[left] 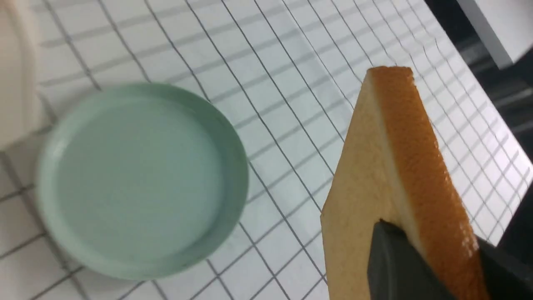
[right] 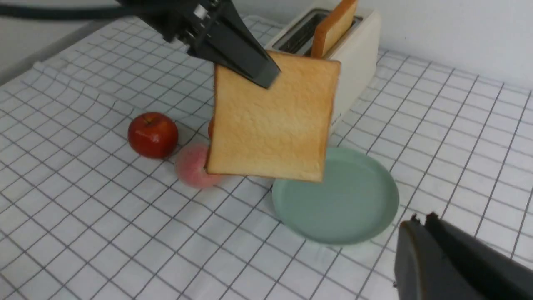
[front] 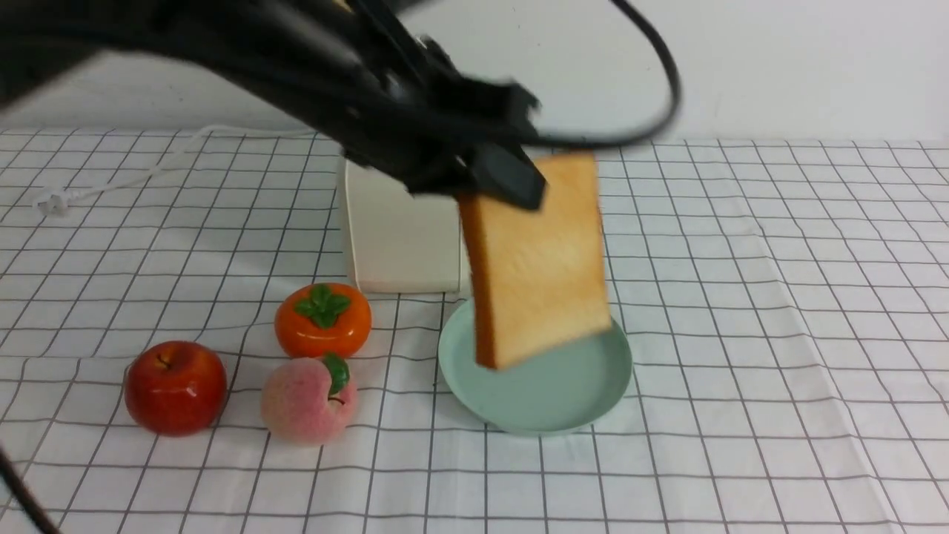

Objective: Take toasted bread from bread machine on white checkered table place on plate.
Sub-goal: 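Place the slice of bread on the plate with the left gripper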

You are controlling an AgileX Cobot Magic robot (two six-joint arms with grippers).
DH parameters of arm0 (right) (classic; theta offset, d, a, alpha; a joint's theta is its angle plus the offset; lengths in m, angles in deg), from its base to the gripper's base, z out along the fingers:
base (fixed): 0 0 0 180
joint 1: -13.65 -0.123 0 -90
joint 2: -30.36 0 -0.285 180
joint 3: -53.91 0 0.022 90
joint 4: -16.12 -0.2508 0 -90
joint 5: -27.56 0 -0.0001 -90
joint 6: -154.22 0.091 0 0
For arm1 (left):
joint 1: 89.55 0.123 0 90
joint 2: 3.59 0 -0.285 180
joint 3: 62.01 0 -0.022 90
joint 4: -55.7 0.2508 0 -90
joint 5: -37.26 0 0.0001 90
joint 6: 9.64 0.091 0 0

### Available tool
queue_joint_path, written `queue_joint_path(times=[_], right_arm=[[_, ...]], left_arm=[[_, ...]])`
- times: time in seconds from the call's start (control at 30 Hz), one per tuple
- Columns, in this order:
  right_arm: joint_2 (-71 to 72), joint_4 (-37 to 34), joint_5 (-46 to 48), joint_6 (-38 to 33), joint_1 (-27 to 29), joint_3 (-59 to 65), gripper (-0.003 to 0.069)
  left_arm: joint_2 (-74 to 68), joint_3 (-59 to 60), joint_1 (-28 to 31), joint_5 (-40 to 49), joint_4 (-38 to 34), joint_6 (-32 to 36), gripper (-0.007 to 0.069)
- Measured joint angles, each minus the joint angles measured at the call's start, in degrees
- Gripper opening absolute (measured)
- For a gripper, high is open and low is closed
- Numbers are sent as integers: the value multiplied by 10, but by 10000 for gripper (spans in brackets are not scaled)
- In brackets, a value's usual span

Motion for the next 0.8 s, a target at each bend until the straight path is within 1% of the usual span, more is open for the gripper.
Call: queue_joint_path(times=[0.03, 0.07, 0.13, 0.37, 0.67, 0.77, 0.8], right_arm=[[10, 10, 22, 8, 0, 0, 15], [11, 12, 29, 11, 0, 0, 15], [26, 26, 55, 24, 0, 0, 15], [63, 38, 92, 45, 0, 0, 15], [70, 39, 102, 57, 0, 0, 15], [70, 38, 103, 57, 0, 0, 15], [70, 38, 103, 57, 0, 0, 15]], left_arm=[[-21, 8, -17, -25, -5, 7, 106], [-28, 10, -21, -33, -7, 8, 106], [-67, 13, -35, -80, -18, 10, 106], [-147, 13, -35, -150, -30, -2, 106], [-183, 13, -35, -226, -23, -2, 106], [-183, 13, -36, -244, -12, -2, 131], [-183, 13, -36, -246, -7, -2, 160]])
